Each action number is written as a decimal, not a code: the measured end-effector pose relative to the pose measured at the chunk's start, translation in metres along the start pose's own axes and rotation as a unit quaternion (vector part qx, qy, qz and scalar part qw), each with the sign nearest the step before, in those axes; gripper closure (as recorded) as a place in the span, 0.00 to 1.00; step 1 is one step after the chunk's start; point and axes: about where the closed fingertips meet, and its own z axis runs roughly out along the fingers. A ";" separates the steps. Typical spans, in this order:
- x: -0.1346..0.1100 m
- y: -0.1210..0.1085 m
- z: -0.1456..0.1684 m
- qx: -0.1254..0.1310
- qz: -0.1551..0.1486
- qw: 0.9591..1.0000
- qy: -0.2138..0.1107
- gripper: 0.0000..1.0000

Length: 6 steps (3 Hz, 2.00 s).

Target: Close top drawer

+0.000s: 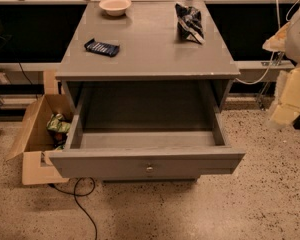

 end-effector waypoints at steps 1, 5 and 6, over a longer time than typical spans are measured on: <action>0.000 0.000 0.000 0.000 0.000 1.000 0.000 0.00; 0.033 0.087 0.177 -0.143 0.023 0.989 -0.016 0.00; 0.026 0.108 0.213 -0.177 0.018 0.983 -0.041 0.16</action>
Offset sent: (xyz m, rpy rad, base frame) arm -0.0072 0.0124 -0.1006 -0.0022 0.1420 0.0620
